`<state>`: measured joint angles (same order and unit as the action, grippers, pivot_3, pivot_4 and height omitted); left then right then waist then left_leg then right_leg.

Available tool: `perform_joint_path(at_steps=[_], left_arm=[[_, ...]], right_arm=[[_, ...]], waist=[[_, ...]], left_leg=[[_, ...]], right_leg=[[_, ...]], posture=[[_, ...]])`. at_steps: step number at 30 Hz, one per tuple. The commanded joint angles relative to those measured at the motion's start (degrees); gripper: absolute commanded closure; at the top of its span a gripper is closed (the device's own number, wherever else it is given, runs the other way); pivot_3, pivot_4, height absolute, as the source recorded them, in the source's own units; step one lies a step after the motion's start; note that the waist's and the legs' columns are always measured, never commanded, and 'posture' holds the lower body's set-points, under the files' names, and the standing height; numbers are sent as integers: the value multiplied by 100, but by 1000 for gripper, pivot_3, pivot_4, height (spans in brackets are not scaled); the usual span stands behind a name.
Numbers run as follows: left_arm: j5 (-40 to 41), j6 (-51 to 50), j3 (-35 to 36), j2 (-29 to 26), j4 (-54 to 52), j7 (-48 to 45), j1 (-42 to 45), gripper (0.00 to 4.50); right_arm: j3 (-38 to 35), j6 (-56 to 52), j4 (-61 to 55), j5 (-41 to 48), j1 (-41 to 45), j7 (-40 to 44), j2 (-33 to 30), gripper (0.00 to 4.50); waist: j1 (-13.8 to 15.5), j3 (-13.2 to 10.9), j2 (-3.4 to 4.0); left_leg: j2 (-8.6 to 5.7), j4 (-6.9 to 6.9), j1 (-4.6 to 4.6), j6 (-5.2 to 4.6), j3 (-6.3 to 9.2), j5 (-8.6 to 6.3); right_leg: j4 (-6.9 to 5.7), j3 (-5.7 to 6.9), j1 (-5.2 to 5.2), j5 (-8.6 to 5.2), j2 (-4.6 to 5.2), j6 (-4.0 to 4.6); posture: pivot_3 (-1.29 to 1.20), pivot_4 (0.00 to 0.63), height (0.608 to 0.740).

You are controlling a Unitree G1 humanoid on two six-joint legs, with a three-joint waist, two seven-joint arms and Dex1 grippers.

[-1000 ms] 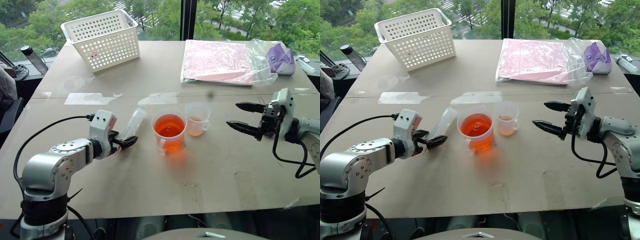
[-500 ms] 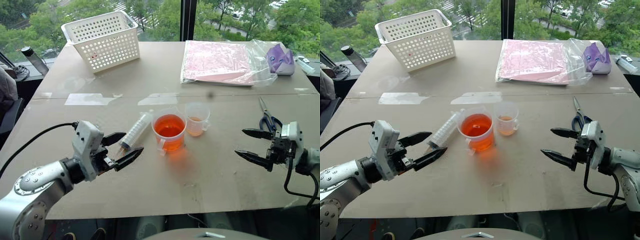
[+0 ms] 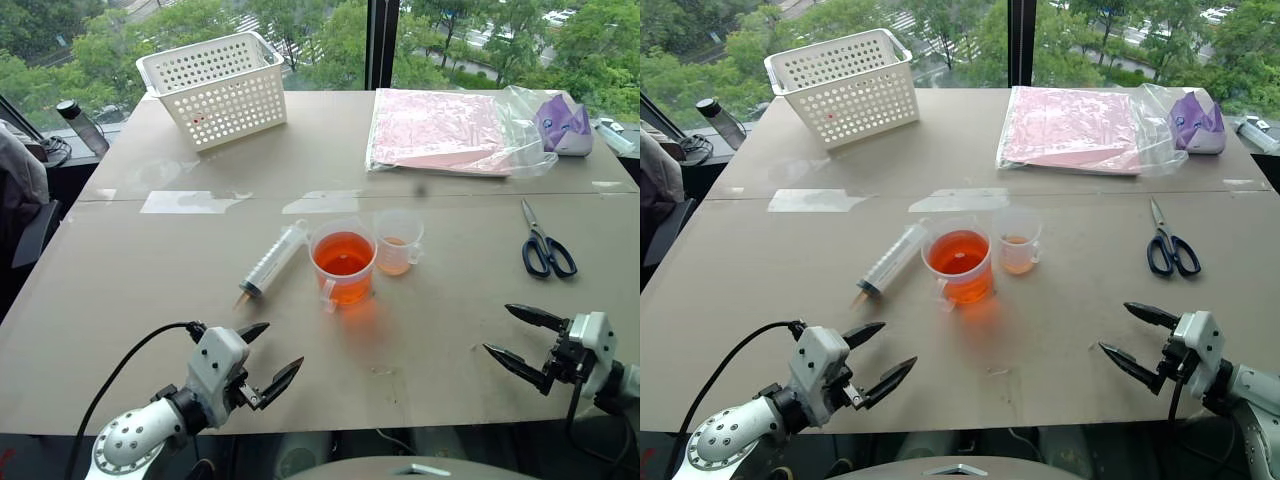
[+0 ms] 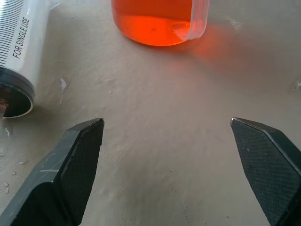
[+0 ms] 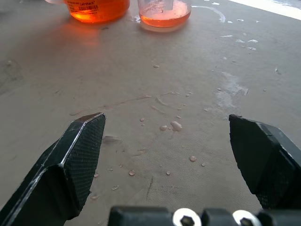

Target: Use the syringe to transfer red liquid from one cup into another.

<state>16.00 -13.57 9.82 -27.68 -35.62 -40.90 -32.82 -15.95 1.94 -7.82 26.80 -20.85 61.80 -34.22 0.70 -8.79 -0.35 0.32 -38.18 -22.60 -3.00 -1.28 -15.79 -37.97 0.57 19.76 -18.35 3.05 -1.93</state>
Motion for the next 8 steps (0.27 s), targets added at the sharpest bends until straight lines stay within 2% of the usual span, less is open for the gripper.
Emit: perform_joint_path(at_steps=[1,8], left_arm=[[-22,244,-53,31,77,59,47,106],[-9,292,-173,-28,126,28,134,106]], right_arm=[[-200,199,-35,-13,-173,-141,65,0],[-188,361,-18,-31,-400,-254,129,0]], waist=[[2,0,0],[1,0,0]], left_leg=[[0,-1,-2,-1,0,-1],[0,0,-2,-2,0,-1]], right_leg=[[1,1,1,6,1,-11],[1,2,2,6,1,-10]], posture=[[0,150,740],[0,150,740]])
